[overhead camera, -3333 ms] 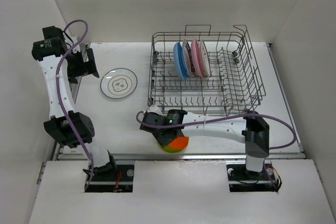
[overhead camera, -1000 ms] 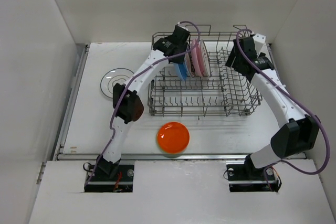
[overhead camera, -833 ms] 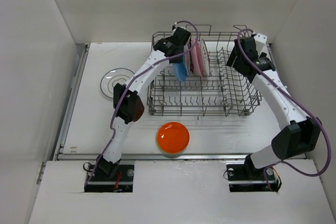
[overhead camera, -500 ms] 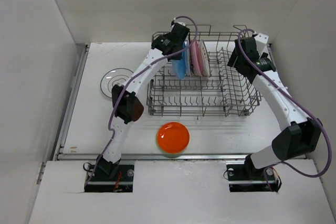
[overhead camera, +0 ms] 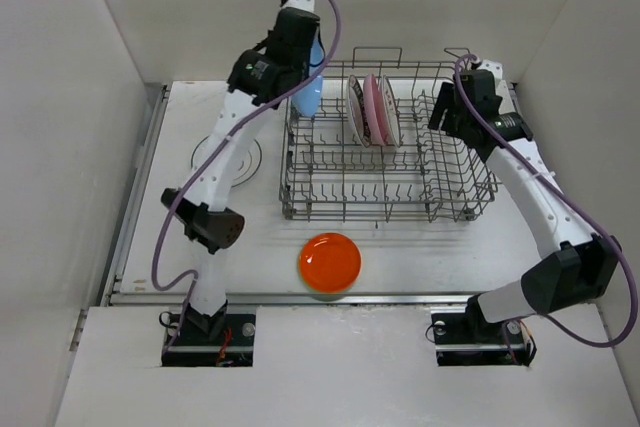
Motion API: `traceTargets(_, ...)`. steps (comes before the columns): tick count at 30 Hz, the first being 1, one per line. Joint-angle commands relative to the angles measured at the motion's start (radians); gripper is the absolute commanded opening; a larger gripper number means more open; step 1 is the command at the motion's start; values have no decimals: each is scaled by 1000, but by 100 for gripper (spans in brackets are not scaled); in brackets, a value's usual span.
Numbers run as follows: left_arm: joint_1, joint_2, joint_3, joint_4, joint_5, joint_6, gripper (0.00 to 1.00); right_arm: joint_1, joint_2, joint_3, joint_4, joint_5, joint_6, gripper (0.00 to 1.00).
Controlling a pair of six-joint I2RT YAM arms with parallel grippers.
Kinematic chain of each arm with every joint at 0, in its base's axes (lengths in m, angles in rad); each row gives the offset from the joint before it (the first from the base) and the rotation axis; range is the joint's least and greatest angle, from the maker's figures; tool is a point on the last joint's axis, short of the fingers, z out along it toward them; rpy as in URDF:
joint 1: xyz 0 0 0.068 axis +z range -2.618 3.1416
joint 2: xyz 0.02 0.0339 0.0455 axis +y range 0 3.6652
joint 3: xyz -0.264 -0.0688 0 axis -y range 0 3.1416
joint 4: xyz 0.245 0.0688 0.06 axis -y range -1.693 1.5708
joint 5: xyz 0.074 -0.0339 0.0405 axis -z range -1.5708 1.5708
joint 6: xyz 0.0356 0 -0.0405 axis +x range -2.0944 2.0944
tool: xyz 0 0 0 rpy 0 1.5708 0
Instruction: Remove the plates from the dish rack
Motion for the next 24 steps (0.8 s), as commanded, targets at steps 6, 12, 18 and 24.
traceTargets(6, 153, -345, -92, -138, 172, 186, 0, 45, -83, 21, 36, -251, -123, 78)
traceTargets(12, 395, -502, -341, -250, 498, 390, 0, 160, -95, -1, 70, -477, -252, 78)
traceTargets(18, 593, -532, -647, -475, 1010, 715, 0, 246, -51, 52, 41, -560, -261, 78)
traceTargets(24, 618, -463, -984, -540, 985, 1030, 0, 278, 7, 58, 66, -461, -188, 77)
